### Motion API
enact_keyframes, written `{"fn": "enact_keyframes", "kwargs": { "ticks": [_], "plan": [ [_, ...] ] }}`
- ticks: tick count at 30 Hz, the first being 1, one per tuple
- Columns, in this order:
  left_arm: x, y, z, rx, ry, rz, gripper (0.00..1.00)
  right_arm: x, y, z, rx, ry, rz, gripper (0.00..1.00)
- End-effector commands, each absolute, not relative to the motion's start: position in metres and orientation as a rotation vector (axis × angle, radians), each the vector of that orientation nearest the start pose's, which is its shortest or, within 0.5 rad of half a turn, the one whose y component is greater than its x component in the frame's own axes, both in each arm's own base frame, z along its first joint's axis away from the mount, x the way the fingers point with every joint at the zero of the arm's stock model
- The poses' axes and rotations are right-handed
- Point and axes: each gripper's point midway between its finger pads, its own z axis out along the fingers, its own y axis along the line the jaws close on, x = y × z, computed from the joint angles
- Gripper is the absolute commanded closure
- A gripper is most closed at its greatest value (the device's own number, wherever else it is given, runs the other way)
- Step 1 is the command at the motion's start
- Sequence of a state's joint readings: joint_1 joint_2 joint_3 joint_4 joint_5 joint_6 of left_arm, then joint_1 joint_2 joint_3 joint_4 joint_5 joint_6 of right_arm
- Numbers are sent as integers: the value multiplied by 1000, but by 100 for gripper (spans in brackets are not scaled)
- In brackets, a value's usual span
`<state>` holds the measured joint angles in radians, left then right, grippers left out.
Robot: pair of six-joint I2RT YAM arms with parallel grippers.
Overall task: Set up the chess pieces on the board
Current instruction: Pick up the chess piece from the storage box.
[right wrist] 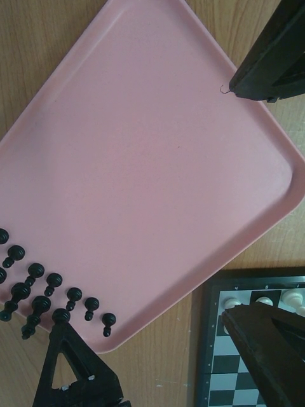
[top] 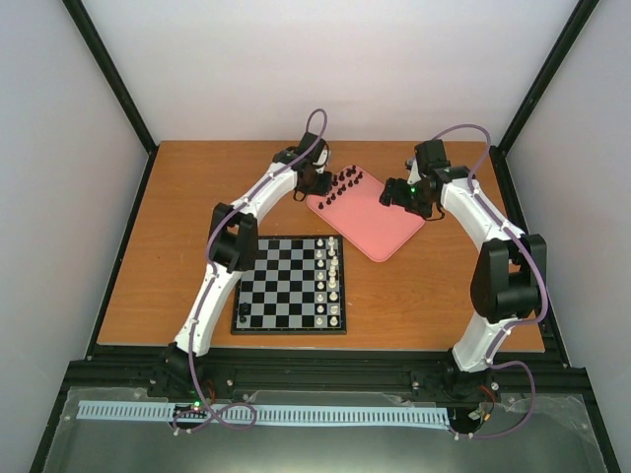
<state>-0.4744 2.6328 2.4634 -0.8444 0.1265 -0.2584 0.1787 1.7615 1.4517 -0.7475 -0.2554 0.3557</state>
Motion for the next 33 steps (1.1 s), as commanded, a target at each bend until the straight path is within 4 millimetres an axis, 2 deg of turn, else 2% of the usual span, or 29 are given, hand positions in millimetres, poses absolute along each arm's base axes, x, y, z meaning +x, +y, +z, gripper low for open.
{"fn": "enact_keyframes", "kwargs": {
  "ticks": [1,10,15,20,24,28,33],
  "plan": [
    [561,-316,63,327,2560,-430,72,429,118,145,146,2662,519,0],
    [566,-314,63,306,2551,-408,74,428,118,140,146,2679,530,0],
    [566,-312,60,301,2556,-392,88,428,118,139,143,2681,532,0],
    [566,-313,57,302,2561,-398,89,429,119,139,140,2681,537,0],
    [565,-313,55,303,2566,-398,87,428,119,139,138,2682,540,0],
    [565,-312,53,306,2569,-394,69,428,120,139,135,2681,547,0],
    [565,-311,54,304,2570,-385,69,428,120,139,134,2681,550,0]
  ]
}}
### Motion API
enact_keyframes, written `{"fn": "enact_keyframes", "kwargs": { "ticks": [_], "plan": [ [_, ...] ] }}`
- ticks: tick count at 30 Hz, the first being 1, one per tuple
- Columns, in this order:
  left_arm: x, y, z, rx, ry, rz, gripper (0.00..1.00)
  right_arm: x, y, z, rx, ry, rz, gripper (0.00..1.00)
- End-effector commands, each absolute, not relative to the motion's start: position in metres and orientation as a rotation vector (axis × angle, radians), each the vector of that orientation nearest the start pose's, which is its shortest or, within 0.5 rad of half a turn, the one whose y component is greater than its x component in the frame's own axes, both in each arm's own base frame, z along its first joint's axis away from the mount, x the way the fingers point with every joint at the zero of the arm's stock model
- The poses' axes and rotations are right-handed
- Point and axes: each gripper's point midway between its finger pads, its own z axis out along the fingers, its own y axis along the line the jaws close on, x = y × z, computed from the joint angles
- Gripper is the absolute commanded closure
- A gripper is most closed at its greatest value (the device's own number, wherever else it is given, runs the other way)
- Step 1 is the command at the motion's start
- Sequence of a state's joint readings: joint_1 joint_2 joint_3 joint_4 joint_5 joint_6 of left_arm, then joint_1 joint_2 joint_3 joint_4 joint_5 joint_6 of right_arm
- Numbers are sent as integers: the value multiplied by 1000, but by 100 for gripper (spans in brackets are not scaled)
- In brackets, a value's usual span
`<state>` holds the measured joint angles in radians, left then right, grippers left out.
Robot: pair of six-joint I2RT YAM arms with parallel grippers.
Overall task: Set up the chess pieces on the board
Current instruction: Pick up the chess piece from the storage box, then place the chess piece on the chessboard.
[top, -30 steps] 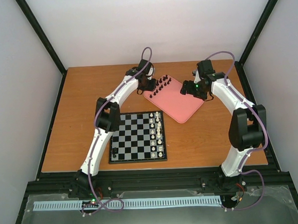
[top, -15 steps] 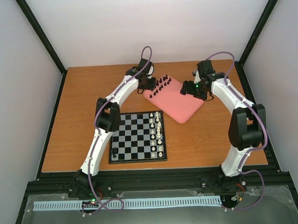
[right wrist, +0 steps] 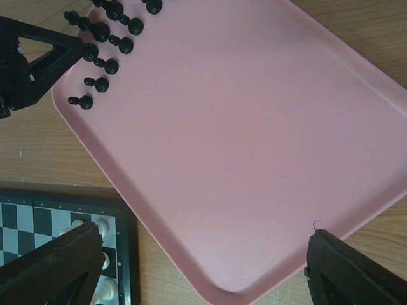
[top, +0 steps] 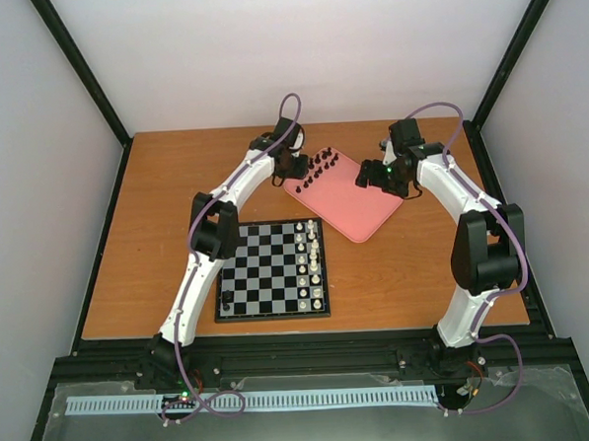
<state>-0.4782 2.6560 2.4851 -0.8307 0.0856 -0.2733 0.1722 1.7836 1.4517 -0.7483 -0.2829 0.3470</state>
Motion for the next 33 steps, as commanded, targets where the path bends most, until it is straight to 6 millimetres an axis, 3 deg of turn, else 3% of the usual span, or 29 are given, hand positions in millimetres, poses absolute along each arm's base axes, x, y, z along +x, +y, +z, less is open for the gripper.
{"fn": "enact_keyframes", "kwargs": {
  "ticks": [1,11,21,33],
  "plan": [
    [565,-311,54,302,2570,-384,69,428,121,139,133,2681,550,0],
    [567,-308,53,285,2567,-361,99,427,121,137,133,2688,559,0],
    [561,-298,72,297,2567,-308,99,425,124,136,133,2685,580,0],
    [551,-289,139,305,2495,-301,99,415,124,134,141,2671,602,0]
  ]
}}
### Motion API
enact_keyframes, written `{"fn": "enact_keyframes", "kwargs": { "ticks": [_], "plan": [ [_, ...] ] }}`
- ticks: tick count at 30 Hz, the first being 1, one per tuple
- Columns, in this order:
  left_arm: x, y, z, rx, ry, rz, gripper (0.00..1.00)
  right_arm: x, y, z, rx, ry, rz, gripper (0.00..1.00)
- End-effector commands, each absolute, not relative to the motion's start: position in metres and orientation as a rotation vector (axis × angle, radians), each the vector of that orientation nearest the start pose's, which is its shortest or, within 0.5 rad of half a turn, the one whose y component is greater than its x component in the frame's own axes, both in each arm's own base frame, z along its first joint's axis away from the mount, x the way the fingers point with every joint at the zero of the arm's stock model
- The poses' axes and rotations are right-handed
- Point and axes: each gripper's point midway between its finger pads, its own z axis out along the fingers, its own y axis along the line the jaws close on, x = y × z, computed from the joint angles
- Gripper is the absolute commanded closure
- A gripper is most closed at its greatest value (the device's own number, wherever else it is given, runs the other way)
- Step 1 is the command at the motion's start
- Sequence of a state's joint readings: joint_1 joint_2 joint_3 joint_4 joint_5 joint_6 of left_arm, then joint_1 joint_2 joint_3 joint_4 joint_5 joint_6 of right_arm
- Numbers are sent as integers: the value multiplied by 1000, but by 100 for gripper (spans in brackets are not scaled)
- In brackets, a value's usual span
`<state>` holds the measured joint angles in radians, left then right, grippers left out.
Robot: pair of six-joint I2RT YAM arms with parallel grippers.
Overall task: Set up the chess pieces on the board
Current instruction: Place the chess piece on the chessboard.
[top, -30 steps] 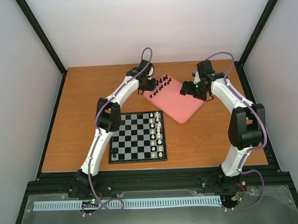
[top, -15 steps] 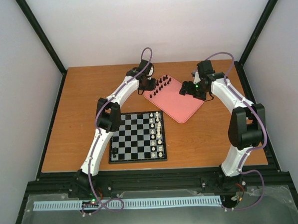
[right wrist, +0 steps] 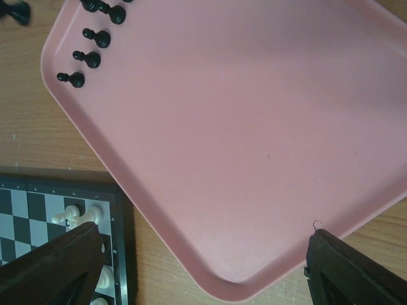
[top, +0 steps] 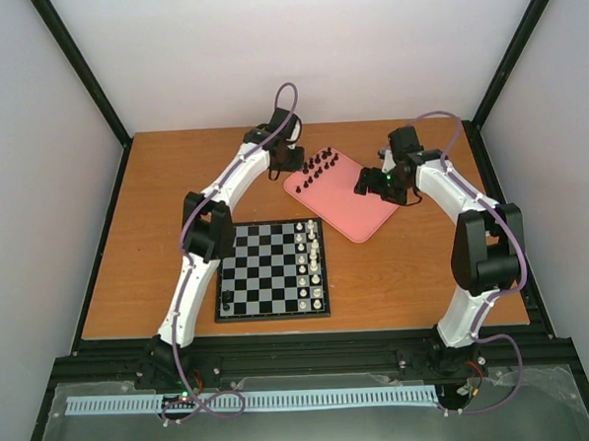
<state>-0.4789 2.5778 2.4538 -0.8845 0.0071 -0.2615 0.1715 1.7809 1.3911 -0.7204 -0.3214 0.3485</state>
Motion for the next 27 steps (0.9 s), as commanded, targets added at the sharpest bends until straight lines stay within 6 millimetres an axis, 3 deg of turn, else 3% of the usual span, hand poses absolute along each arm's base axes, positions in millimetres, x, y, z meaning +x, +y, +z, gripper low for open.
{"fn": "enact_keyframes", "kwargs": {
  "ticks": [1,5,10,16,23,27],
  "plan": [
    [549,-290,143,307,2494,-307,99,414,123,135,138,2667,597,0],
    [534,-285,162,292,2517,-330,99,409,120,135,133,2669,572,0],
    [486,-252,171,231,2598,-222,99,397,118,134,140,2667,581,0],
    [392,-197,177,85,2712,-32,99,377,117,129,109,2668,566,0],
    [280,-139,192,-174,2711,-65,99,354,131,119,36,2701,534,0],
    [235,-122,166,-229,2762,-52,99,345,141,114,-10,2713,523,0]
  ]
}}
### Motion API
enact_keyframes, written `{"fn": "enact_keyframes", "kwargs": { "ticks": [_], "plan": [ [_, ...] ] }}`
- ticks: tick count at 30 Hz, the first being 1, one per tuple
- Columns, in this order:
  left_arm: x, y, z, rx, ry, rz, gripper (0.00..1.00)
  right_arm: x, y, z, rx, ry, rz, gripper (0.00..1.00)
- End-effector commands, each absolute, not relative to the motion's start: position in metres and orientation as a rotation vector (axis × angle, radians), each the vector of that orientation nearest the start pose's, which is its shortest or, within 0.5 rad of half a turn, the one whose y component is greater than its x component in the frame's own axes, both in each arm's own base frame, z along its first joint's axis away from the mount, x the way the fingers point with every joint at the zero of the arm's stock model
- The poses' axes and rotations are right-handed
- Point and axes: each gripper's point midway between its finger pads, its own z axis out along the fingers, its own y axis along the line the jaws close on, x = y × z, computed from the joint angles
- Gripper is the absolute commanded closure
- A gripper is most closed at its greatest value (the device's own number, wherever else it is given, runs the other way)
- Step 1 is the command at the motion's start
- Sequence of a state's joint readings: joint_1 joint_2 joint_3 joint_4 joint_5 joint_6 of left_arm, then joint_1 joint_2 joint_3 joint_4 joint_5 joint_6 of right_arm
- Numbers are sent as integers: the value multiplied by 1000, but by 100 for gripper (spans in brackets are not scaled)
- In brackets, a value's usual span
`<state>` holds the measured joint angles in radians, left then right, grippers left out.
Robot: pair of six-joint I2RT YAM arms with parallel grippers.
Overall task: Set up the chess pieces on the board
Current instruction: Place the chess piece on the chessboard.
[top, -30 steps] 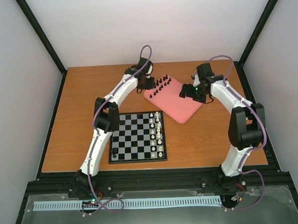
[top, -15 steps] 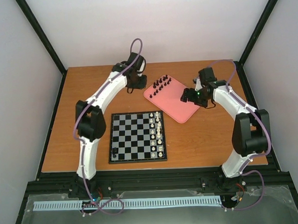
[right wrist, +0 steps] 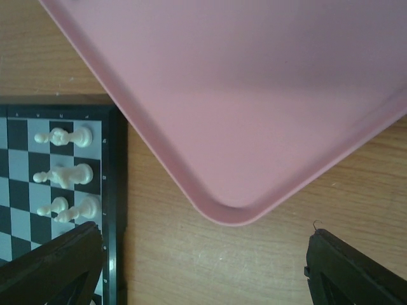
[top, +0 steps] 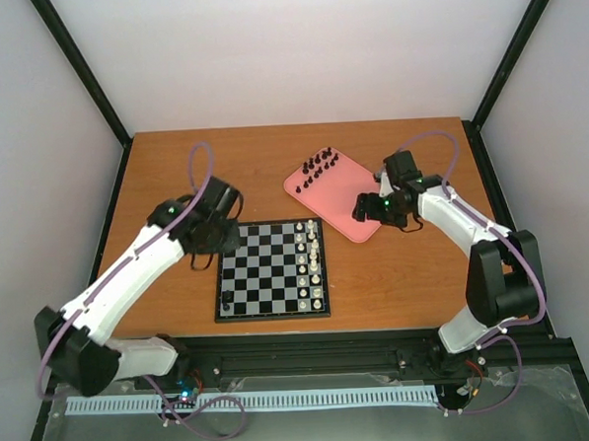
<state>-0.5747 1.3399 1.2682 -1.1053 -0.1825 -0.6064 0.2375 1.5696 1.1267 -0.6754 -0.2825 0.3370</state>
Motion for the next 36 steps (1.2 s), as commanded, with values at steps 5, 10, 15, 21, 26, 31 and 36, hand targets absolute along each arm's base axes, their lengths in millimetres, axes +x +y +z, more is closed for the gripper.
{"fn": "enact_keyframes", "kwargs": {
  "ticks": [5,10,15,21,26,31,36],
  "plan": [
    [209,-117,136,-295,2776,-89,99,342,141,104,-31,2745,495,0],
    [201,-118,107,-412,2738,-209,99,340,143,99,-47,2766,505,0],
    [200,-120,91,-470,2739,-233,99,339,146,96,-55,2777,516,0],
    [211,-122,92,-510,2709,-210,99,340,148,98,-53,2774,527,0],
    [217,-128,85,-492,2742,-187,99,341,148,100,-58,2773,526,0],
    [220,-125,83,-503,2740,-149,99,342,148,101,-65,2771,523,0],
    [220,-120,82,-531,2737,-116,99,341,149,97,-67,2781,534,0]
  ]
}}
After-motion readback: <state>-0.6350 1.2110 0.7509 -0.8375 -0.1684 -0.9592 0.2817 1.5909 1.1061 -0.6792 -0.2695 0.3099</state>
